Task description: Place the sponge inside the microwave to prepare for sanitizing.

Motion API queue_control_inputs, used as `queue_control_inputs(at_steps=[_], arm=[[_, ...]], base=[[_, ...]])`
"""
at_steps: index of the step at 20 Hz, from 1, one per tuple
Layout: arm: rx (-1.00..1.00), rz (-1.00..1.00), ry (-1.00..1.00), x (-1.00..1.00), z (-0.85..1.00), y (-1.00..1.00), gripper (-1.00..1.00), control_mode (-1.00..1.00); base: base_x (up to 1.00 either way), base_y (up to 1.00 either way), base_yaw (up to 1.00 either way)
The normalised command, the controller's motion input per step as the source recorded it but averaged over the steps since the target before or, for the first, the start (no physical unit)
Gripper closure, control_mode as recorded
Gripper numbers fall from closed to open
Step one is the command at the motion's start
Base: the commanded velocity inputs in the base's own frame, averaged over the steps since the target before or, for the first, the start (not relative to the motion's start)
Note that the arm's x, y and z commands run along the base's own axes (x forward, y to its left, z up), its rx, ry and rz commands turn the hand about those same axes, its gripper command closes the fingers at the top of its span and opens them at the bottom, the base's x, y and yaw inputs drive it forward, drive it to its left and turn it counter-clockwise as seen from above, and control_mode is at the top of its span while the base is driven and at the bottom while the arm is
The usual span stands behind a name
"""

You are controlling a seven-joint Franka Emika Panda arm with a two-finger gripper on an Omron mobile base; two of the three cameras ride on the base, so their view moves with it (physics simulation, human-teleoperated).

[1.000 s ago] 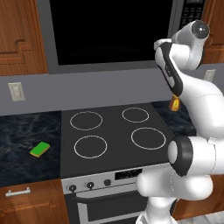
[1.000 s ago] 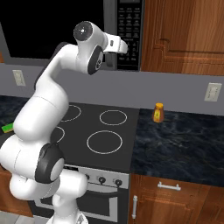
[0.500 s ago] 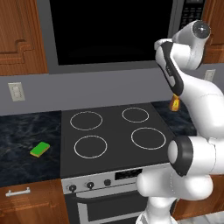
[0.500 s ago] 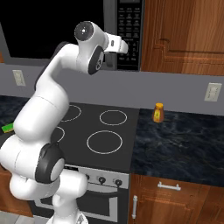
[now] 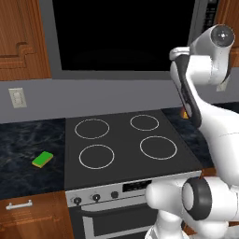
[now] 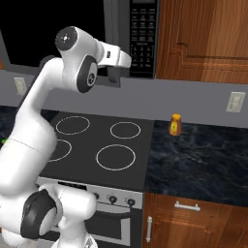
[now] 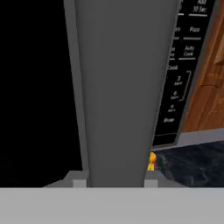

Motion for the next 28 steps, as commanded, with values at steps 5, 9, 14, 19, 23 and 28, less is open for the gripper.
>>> queue_control_inputs(at_steps=[5,9,14,19,23,28], arm=[[-0.01,-0.2,0.05,-1.0,-0.04,0.4,1.0,-1.0],[0.0,-0.18,0.05,-1.0,-0.01,0.34,1.0,-1.0],[0.0,-0.11,0.01,-1.0,-0.19,0.23,1.0,-1.0],[0.0,-0.06,0.0,-1.0,-0.33,0.49,1.0,-1.0],[0.0,-0.06,0.0,-1.0,-0.3,0.69,1.0,-1.0],[-0.01,-0.08,0.0,-0.98,-0.36,0.9,1.0,-1.0]], base=[[0.0,0.0,0.0],[0.0,0.0,0.0],[0.0,0.0,0.0],[0.0,0.0,0.0],[0.0,0.0,0.0],[0.0,0.0,0.0]])
